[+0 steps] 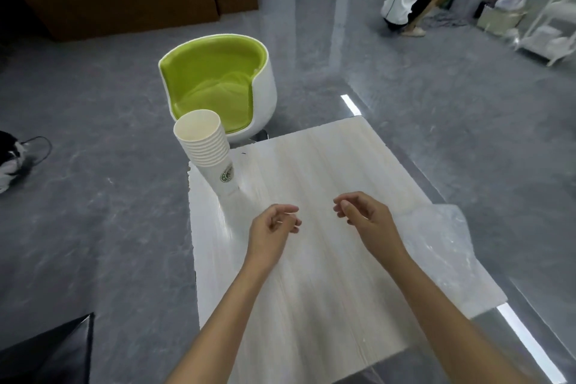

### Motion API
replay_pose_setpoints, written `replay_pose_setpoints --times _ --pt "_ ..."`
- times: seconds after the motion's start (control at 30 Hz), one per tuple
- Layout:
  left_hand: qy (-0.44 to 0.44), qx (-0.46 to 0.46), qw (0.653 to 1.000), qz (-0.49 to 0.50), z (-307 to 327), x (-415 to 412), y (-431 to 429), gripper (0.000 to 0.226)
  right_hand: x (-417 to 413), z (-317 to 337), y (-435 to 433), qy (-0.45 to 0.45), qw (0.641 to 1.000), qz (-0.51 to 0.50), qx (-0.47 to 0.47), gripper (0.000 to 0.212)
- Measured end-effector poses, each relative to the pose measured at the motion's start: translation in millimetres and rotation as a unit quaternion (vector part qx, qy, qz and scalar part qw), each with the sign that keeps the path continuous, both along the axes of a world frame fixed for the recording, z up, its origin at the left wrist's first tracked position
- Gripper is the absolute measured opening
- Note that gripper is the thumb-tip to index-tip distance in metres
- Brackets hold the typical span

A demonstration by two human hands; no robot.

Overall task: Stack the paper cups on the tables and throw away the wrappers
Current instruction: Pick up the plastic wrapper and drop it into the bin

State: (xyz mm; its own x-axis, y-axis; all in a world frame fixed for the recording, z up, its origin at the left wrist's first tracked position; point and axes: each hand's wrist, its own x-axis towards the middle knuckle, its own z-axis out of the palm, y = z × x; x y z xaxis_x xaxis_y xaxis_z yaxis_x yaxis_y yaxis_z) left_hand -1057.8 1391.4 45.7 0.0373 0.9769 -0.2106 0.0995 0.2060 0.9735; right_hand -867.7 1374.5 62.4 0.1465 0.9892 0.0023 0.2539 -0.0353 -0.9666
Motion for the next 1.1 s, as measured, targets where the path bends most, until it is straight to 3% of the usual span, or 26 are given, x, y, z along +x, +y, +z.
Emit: replay_pose_setpoints --times 0.43,0.73,1.1 --pt "0.013 -0.024 0.990 -0.138 -13.0 134.4 -22.9 0.016 117.0 6.4 -71.5 0.009 0.992 -0.124 -0.002 0.019" --pt "0.055 -0.067 0.989 -0.116 -45.1 207.4 -25.4 0.015 189.5 -3.6 -98.9 0.022 0.985 -0.169 -0.026 0.021" --pt "0.135 -0.139 0.974 -0.119 -72.9 233.1 -15.2 0.064 214.1 -22.0 -92.2 0.034 0.985 -0.162 -0.052 0.023"
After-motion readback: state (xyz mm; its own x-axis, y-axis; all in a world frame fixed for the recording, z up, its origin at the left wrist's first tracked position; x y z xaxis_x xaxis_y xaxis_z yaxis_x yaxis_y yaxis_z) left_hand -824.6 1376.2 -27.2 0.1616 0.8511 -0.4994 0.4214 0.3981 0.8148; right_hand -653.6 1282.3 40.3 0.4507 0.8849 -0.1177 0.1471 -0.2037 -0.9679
